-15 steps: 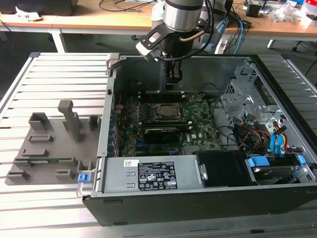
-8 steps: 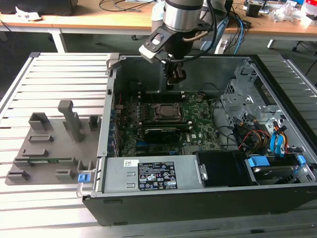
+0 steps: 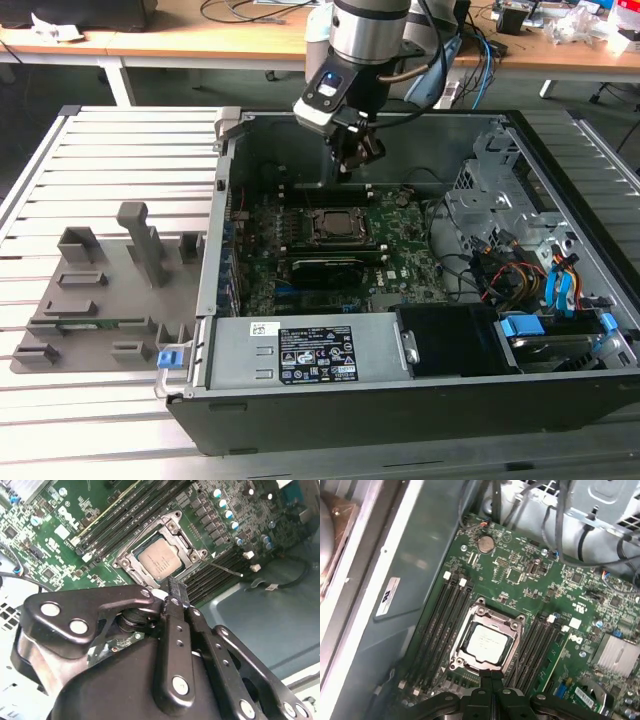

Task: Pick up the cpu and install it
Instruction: 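Install the first cpu locking lever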

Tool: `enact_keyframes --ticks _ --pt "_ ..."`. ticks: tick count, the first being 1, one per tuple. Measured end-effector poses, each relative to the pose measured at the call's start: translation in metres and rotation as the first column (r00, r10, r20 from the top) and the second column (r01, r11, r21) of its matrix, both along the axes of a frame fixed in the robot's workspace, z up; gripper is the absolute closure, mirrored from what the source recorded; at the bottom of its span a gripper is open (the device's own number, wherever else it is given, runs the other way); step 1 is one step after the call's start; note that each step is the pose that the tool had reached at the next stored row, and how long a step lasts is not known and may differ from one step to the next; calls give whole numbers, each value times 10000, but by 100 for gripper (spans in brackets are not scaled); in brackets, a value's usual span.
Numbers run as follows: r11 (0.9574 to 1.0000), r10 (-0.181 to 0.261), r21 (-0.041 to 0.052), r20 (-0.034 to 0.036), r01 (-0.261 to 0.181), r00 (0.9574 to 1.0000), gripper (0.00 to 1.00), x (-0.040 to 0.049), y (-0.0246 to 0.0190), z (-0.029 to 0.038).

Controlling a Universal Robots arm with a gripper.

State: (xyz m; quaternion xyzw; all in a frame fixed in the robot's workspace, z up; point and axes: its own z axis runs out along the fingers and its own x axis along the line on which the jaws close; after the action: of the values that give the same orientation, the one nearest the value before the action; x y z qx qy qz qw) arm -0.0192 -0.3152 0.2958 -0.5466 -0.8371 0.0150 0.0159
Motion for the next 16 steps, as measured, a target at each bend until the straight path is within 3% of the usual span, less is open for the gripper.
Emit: enact_keyframes --ticks 4,9,16 --pt "9961 884 1 0 -884 9961 89 0 0 0" --pt "9885 1514 0 0 -1514 9885 89 0 0 0" --pt "9619 2735 1 1 -2735 9619 89 0 0 0"
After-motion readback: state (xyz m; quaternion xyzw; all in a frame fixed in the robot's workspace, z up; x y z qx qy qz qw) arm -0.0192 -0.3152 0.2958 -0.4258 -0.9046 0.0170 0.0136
